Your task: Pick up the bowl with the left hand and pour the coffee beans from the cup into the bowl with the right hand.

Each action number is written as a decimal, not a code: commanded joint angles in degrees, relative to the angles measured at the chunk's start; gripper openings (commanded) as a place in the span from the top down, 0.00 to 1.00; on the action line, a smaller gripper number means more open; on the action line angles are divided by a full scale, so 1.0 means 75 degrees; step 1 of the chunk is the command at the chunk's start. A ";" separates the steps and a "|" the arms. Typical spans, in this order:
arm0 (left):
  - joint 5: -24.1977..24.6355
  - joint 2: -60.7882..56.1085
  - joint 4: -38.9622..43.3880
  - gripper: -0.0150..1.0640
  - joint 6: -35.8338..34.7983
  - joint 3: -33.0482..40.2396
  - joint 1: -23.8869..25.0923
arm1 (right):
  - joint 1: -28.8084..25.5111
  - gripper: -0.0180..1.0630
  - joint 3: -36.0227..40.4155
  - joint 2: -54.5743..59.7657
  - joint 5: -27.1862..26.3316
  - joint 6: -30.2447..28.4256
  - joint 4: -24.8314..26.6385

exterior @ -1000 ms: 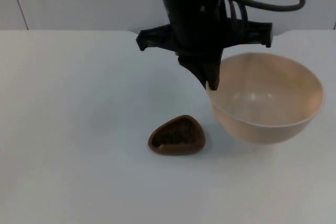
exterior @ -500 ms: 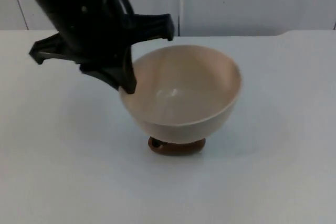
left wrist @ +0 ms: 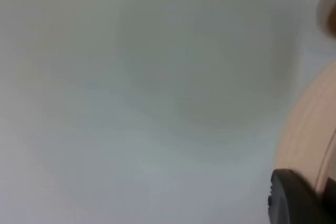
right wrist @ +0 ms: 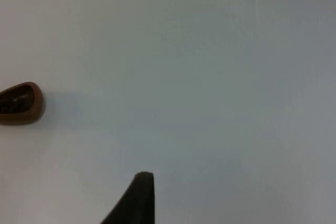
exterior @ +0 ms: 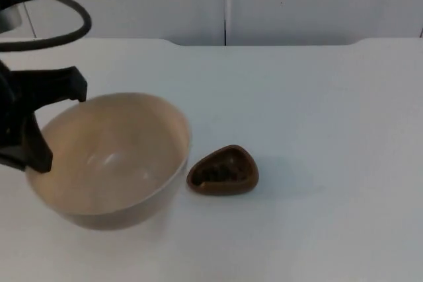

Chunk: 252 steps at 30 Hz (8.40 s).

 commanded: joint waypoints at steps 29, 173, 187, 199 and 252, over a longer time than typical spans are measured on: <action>-0.0152 -0.0219 -0.0212 0.99 0.1031 0.0222 -0.0252 | -0.0041 0.01 -0.0156 -0.0009 -0.0411 -0.0014 0.0199; -0.0483 -0.0188 -0.0313 0.99 0.1023 0.0222 -0.1051 | 0.4847 0.28 -0.9434 1.8111 -0.1938 0.2240 -0.1018; -0.0483 -0.0188 -0.0380 0.99 0.1023 0.0222 -0.1051 | 0.4847 0.76 -0.9434 1.8111 -0.1938 0.2240 -0.1018; -0.0483 -0.0188 -0.0380 0.99 0.1023 0.0222 -0.1051 | 0.4847 0.98 -0.9434 1.7980 -0.1841 0.2240 -0.1018; -0.0448 -0.0110 -0.0054 0.99 0.1048 -0.0114 -0.1051 | 0.4300 0.98 -0.9434 1.3231 0.1026 0.0586 -0.1177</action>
